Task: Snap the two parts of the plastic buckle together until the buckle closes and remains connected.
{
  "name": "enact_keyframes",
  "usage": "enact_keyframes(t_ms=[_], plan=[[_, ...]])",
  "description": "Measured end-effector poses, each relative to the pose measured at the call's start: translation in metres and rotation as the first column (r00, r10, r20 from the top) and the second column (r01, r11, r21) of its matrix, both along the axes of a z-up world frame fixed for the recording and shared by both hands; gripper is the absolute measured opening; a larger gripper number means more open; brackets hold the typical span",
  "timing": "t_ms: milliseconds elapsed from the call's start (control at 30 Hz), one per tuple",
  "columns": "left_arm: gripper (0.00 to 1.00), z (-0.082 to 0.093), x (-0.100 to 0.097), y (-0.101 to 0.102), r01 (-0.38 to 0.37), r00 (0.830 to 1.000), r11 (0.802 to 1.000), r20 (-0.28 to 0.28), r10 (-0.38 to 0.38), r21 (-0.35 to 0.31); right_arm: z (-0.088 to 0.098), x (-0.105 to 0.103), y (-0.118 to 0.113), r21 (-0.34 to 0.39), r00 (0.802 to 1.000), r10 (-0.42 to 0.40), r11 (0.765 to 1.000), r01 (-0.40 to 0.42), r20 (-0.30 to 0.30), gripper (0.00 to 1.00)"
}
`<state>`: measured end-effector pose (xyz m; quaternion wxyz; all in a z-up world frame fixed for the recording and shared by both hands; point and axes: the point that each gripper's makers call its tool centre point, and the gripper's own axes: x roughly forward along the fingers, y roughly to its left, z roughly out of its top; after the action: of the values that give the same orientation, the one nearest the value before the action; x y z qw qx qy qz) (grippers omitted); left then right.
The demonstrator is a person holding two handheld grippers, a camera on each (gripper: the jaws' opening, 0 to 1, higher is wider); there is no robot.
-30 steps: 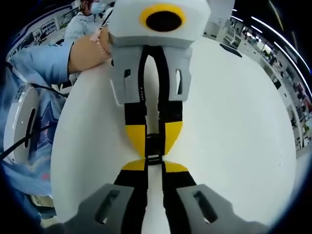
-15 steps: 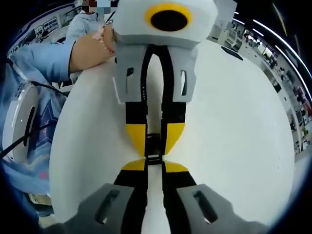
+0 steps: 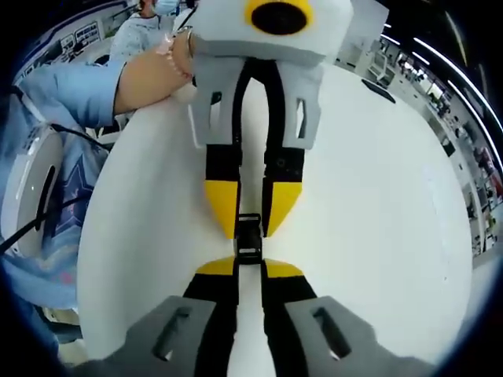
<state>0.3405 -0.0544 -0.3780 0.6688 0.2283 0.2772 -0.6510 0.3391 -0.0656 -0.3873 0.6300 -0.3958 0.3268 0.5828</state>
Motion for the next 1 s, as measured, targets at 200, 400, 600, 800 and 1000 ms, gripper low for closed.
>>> enact_keyframes(t_ms=[200,400,600,800,1000], plan=[[0.11,-0.004,0.0,0.007,0.0,1.0,1.0,0.007,0.0,0.02,0.0,0.001,0.0,-0.012,1.0,0.018,1.0,-0.018,0.001,0.09],[0.11,-0.011,0.0,0.009,0.004,1.0,0.999,0.001,-0.004,0.045,0.001,0.0,0.0,-0.011,0.999,0.049,0.999,-0.049,0.007,0.1],[0.11,-0.013,0.001,0.005,-0.003,1.0,0.999,0.008,0.002,0.047,0.001,0.002,0.003,0.012,0.998,0.063,0.998,-0.063,0.013,0.1],[0.11,-0.014,0.002,0.003,-0.004,1.0,0.999,0.01,0.004,0.038,0.001,0.006,0.0,0.015,0.998,0.059,0.998,-0.059,0.006,0.1],[0.11,-0.013,0.012,0.0,-0.02,1.0,0.999,0.002,0.019,0.048,0.001,0.018,-0.004,0.038,0.999,0.045,0.998,-0.044,-0.014,0.1]])
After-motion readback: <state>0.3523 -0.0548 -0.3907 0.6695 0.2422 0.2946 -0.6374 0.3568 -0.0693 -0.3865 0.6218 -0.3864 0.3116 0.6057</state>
